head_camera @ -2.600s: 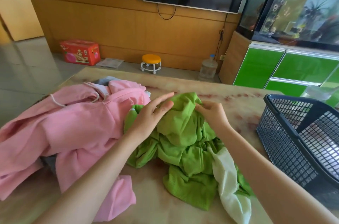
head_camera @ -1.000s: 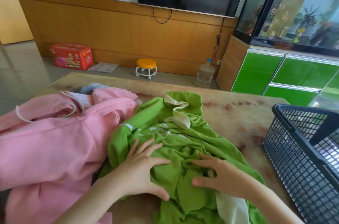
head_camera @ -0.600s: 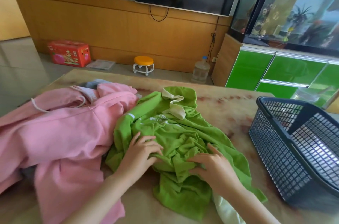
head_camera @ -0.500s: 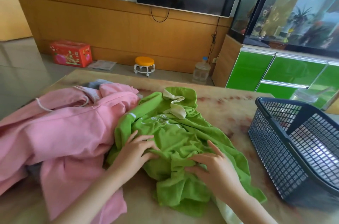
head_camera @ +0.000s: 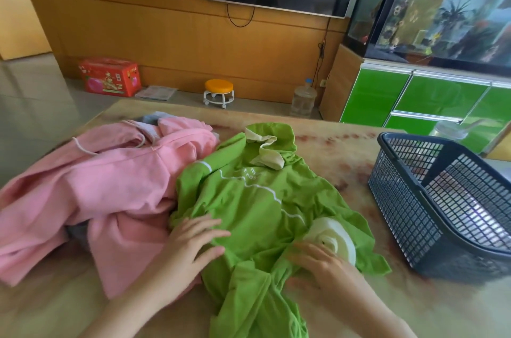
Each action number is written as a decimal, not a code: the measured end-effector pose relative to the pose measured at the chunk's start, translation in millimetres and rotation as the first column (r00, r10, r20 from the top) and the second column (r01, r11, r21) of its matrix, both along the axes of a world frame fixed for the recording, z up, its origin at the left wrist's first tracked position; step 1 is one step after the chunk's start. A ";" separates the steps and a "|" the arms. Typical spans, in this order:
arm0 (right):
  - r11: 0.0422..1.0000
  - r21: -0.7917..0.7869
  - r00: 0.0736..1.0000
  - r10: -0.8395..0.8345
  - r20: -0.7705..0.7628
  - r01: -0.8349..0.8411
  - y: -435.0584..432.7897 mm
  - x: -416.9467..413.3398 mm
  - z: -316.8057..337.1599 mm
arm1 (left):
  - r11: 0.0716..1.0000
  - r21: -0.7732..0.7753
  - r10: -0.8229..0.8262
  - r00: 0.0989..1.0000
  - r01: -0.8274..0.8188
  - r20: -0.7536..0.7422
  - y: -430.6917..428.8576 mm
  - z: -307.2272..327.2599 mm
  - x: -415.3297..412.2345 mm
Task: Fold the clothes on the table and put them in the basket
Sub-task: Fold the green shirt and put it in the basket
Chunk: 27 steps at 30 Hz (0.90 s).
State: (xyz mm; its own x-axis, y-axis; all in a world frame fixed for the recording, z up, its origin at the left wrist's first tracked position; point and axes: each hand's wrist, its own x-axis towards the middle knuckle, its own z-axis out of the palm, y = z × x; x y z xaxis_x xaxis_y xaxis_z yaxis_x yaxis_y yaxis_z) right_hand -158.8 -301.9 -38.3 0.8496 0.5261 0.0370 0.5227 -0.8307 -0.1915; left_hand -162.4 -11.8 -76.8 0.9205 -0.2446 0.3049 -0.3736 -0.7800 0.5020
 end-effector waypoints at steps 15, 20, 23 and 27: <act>0.977 0.195 0.960 -0.135 0.244 0.087 -51.8 31.5 -61.6 | 0.987 0.052 -0.094 0.800 0.154 -0.593 -60.4 28.4 -5.5; 0.827 0.515 0.974 -0.198 -0.109 0.226 -76.5 36.4 -21.7 | 0.992 0.037 -0.064 0.751 0.118 -0.658 -60.9 32.5 -5.5; 0.787 0.520 0.943 -0.292 -0.158 0.331 -84.1 28.4 -9.6 | 0.973 0.125 -0.081 0.790 0.196 -0.608 -77.5 45.2 -13.4; 0.806 0.441 0.903 -0.429 -0.024 0.395 -89.5 27.6 10.6 | 0.973 0.138 -0.102 0.883 0.185 -0.459 -120.8 56.6 -34.5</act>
State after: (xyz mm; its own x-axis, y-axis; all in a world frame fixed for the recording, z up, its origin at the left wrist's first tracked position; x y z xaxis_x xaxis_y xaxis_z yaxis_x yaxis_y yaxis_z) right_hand -131.2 -391.4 -27.7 0.9686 0.0439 0.2446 0.1761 -0.8157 -0.5511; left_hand -197.0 -132.5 -20.2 0.8991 -0.3952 -0.1885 -0.2565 -0.8243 0.5046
